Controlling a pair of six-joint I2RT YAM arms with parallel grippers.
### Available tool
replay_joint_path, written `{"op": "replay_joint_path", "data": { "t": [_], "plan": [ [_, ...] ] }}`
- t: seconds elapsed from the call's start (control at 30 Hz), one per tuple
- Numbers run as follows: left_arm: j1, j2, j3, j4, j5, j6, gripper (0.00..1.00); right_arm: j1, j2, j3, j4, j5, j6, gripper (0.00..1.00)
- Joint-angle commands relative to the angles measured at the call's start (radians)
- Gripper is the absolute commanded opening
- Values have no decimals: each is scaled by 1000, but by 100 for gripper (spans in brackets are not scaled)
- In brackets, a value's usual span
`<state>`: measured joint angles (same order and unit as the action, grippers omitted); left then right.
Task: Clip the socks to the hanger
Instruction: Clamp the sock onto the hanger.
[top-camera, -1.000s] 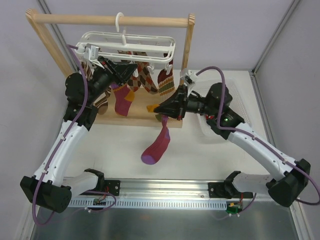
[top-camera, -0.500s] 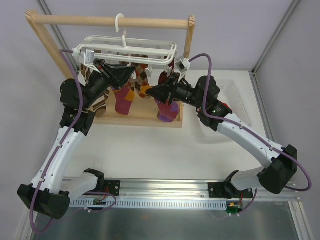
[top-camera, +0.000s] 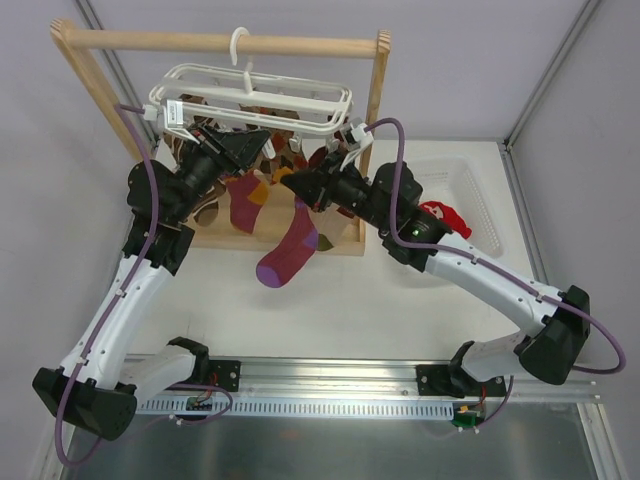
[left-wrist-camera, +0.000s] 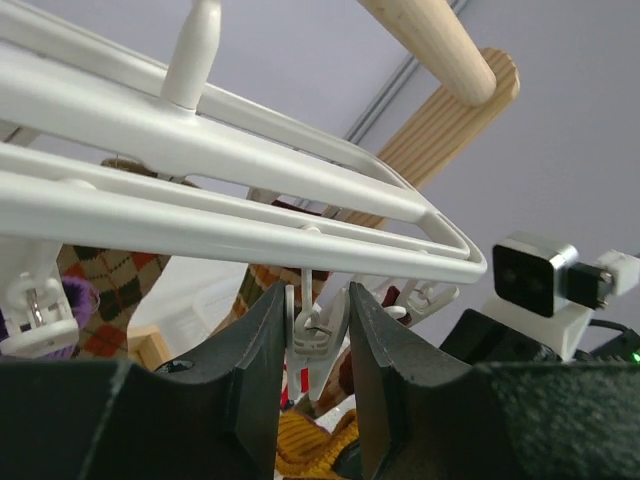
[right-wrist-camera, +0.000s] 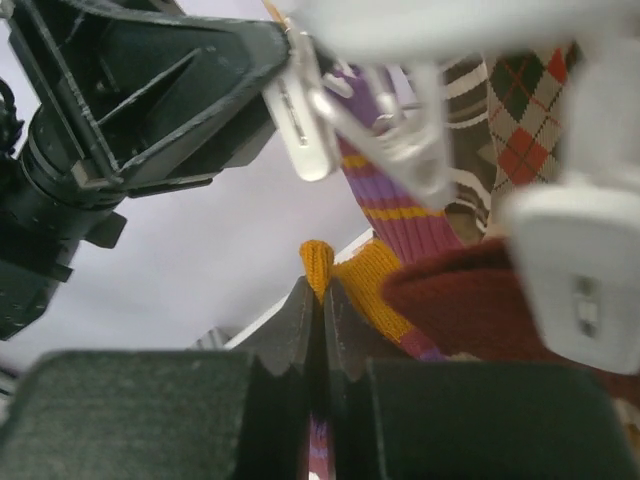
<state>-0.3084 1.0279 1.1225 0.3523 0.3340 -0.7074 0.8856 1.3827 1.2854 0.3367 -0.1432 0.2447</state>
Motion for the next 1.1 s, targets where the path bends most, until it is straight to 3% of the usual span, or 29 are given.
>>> {"op": "replay_joint_path", "data": {
  "t": [0.0, 0.27, 0.7, 0.93, 1.07],
  "plan": [
    [-49, -51, 10, -128, -94, -49, 6, 42, -26, 65, 22, 79, -161, 1],
    [-92, -54, 19, -194, -207, -96, 4, 138, -36, 78, 21, 192, -553, 1],
    [-126, -51, 13, -203, -297, -122, 3, 222, -4, -17, 266, 300, -851, 1],
    [-129, -45, 8, -211, -331, -144, 4, 266, 32, -87, 517, 392, -1008, 1],
    [-129, -38, 7, -211, -329, -155, 4, 271, 47, -87, 551, 409, -1077, 1]
  ]
}}
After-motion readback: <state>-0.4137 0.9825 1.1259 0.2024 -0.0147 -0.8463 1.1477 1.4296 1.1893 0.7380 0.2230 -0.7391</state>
